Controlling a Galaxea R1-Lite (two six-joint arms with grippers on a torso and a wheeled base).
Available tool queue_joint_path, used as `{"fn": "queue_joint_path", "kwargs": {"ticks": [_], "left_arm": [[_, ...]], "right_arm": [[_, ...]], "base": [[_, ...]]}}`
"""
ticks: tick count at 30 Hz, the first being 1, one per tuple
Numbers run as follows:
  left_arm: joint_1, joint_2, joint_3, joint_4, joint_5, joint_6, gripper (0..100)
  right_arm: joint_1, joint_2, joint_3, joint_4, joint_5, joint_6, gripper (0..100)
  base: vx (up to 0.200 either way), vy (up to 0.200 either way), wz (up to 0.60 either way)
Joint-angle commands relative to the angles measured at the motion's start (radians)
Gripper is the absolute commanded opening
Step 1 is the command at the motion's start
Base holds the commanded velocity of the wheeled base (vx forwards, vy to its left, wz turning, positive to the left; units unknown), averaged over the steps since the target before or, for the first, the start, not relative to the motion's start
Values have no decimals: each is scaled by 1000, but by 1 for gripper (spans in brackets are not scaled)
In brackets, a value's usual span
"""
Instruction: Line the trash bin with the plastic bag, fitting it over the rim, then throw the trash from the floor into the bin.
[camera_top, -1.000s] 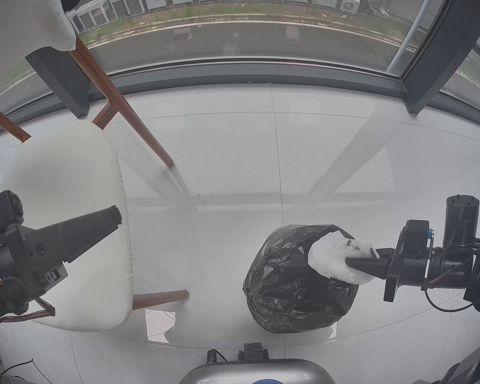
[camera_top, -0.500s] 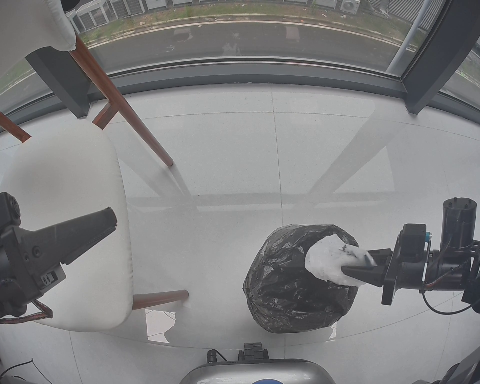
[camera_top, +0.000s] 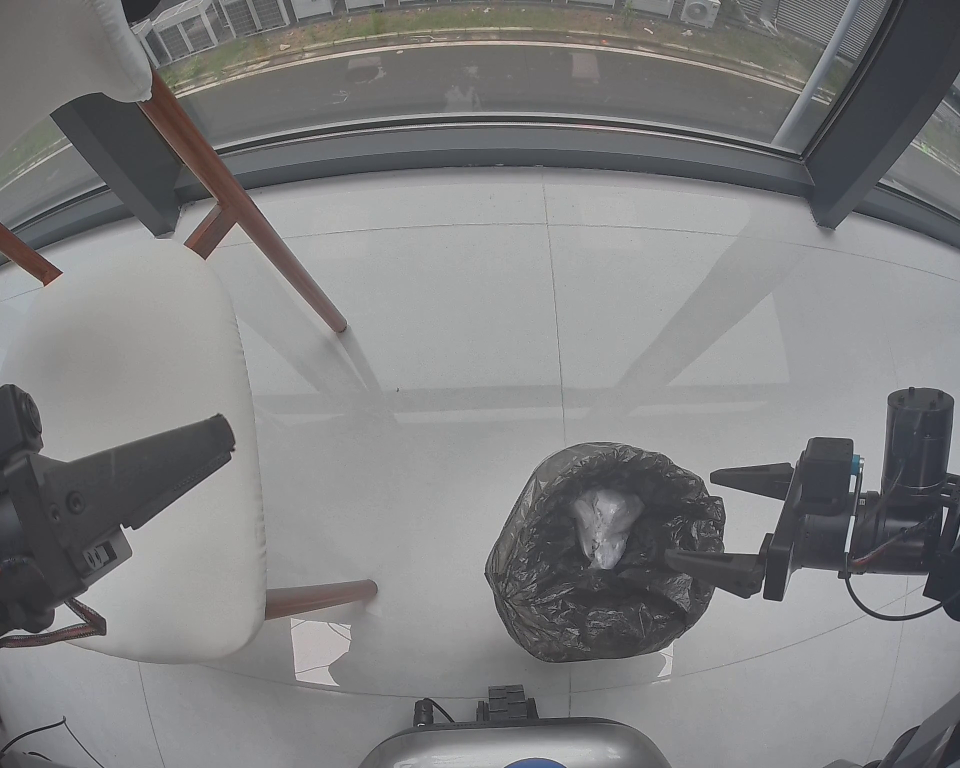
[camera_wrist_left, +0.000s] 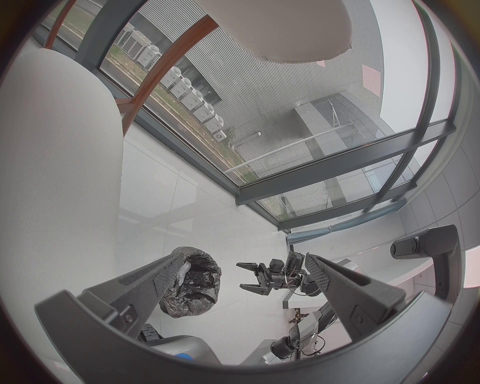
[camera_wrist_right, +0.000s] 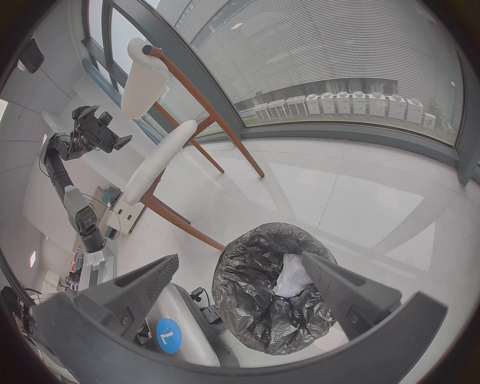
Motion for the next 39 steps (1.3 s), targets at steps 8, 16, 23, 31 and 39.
{"fn": "queue_joint_path", "kwargs": {"ticks": [8,16,23,31,39], "left_arm": [[33,-3,29,-1,3,-1,100],[175,-165,154,30,5,27,100],[273,-312,165,150,9,122,100],[278,-447,165,266,126,306,100],[284,-704,165,575,276,444,100]], "right_arm": [[-35,-13,40,-3,2,2,100],[-172,-177,172,-2,6,1,100],[-266,-345,274,-2,9,-1,100],[-299,-529,319,3,-56,-2,100],[-368,-686,403,5,-103,1,100]], "base": [[0,0,0],[0,0,0],[0,0,0],[0,0,0],[0,0,0]]}}
